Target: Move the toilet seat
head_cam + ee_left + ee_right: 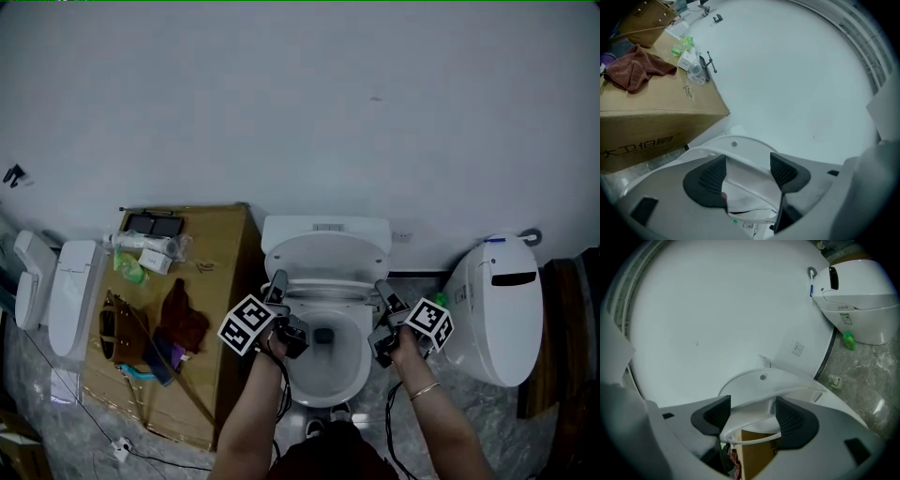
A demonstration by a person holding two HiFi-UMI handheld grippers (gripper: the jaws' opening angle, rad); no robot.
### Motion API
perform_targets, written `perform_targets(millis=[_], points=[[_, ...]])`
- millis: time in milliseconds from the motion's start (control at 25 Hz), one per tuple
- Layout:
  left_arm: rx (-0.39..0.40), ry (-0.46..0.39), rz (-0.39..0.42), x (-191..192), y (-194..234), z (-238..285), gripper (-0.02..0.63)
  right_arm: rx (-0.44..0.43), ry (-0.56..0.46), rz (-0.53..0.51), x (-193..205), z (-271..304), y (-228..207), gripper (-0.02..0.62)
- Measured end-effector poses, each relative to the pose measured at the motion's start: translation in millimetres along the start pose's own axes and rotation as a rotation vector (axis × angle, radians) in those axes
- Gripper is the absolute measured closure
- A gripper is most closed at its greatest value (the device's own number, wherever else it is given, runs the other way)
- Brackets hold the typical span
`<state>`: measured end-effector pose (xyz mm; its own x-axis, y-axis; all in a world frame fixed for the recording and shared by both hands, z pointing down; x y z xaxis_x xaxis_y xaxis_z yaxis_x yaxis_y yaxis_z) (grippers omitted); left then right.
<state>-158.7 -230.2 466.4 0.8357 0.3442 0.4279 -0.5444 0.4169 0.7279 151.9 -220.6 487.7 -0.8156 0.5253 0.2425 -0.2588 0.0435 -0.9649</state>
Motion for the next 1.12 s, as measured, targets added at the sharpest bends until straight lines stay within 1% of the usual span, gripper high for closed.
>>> perform_targets(millis=[200, 360, 680, 800, 1000, 1120], points=[[0.017, -0.015, 0.000, -4, -6, 8, 0.330, -0.033, 0.004, -0.030, -6, 6, 1, 0.307], [0.028, -0.036, -0.004, -6, -10, 14, 0.328, -0.036, 0.010, -0.082, -11, 12, 3, 0.307], [0.079, -0.064, -0.002, -7, -12, 22, 0.328, -0.052, -0.004, -0.122, -14, 21, 3, 0.307], [0.097, -0.068, 0.004, -9, -13, 26, 0.328, -0.054, 0.031, -0.193, -15, 24, 4, 0.307], [0.115, -0.087, 0.004, -10, -15, 31, 0.328, -0.001, 0.111, -0.356, -14, 30, 1, 0.310], [0.119, -0.095, 0.003, -11, -16, 34, 0.328, 0.004, 0.114, -0.375, -15, 33, 0, 0.311]])
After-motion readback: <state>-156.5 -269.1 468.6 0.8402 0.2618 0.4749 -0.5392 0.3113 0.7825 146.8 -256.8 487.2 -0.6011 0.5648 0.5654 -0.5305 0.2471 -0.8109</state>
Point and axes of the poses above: the fingertips, and each gripper's own axes: z forward along the fingers, y to its left, x out of its underside, the point moved 6 cm from there along -z, backward along the fingers, and after that the axes turned 14 degrees about -x, right-handed, at the moved point
